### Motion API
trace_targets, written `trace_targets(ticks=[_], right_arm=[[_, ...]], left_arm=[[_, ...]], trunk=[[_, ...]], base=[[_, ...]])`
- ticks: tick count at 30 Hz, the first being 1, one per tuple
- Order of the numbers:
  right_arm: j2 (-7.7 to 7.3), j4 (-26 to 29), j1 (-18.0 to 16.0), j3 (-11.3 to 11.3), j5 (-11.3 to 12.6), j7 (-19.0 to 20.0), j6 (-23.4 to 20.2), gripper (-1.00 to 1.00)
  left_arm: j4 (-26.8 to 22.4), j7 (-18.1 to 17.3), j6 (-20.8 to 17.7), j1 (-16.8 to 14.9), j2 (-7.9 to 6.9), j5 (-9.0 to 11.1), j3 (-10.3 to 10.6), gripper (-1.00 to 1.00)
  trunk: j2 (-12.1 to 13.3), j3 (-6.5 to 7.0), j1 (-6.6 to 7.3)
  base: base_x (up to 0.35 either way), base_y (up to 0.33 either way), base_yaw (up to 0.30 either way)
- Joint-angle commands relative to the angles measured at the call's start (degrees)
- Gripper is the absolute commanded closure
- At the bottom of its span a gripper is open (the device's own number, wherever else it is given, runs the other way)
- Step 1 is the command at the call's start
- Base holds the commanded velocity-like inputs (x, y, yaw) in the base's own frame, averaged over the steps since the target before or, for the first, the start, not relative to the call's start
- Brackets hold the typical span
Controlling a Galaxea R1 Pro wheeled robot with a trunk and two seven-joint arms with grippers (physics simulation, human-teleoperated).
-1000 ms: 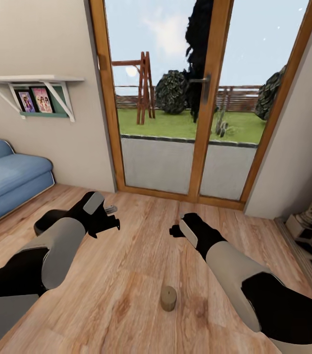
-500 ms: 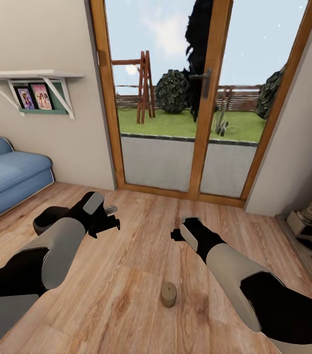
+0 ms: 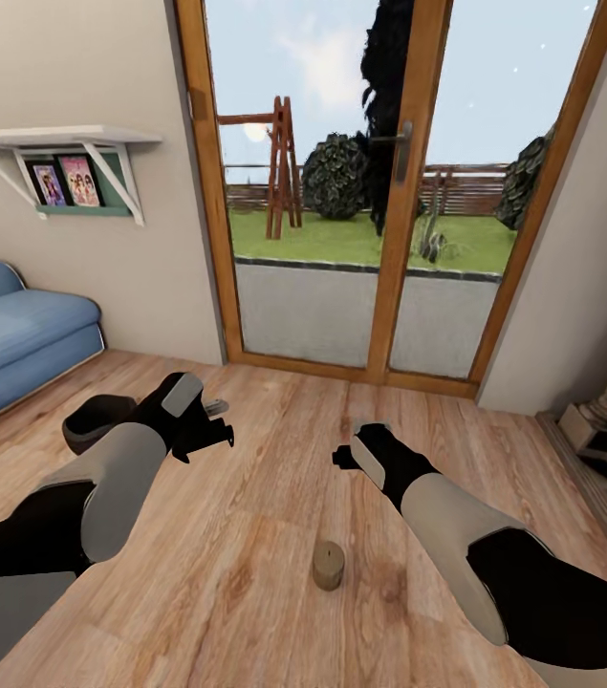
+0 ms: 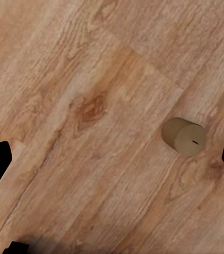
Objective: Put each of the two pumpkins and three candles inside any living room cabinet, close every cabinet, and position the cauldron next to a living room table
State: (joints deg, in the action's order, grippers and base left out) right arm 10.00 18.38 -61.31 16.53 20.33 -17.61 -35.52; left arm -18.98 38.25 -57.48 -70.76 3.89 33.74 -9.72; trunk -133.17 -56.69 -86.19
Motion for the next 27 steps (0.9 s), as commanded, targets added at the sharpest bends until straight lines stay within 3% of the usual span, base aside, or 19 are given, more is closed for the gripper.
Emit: trace_targets(ticks=[1,6,10,15,18,22,27], right_arm=[[0.0,0.07,-0.04,0.28,0.59,-0.5,-0.08,-1.0],[0.0,0.06,0.0,0.25,0.59,0.42,0.2,-1.0],[0.0,-1.45,0.14,0.46,0.56,4.87,5.16,-1.0],[0.0,-2.38,0.14,0.72,0.54,5.53,5.99,-1.0],[0.0,-2.29,0.14,0.83,0.47,5.63,4.9,-1.0],[0.0,1.21,0.06,0.8,0.3,5.53,0.27,-1.0],[0.0,2.41,0.05,0.72,0.25,5.5,-1.09,-1.0]], left_arm=[[-0.09,0.6,-0.08,0.0,0.07,0.54,-0.14,-1.0],[-0.09,0.67,-0.09,0.0,0.1,0.54,-0.13,-1.0],[-0.09,0.65,-0.09,0.01,0.09,0.49,-0.11,-1.0],[-0.09,0.63,-0.09,0.01,0.15,0.53,-0.16,-1.0],[-0.09,0.67,-0.09,0.01,0.23,0.53,-0.2,-1.0],[-0.09,0.69,-0.09,0.01,0.24,0.64,-0.14,-1.0],[-0.12,0.69,-0.09,0.0,0.24,0.75,-0.07,-1.0]], trunk=[[-0.44,-0.24,-0.21],[-2.45,-1.14,-1.31],[-4.05,-1.86,-2.19],[-6.06,-2.75,-3.29],[-7.26,-3.29,-3.95],[-8.86,-4.01,-4.83],[-10.09,-4.99,-5.54]], base=[[0.0,0.0,0.0],[0.0,0.0,0.0],[0.0,0.0,0.0],[0.0,0.0,0.0],[0.0,0.0,0.0],[0.0,0.0,0.0],[0.0,0.0,0.0]])
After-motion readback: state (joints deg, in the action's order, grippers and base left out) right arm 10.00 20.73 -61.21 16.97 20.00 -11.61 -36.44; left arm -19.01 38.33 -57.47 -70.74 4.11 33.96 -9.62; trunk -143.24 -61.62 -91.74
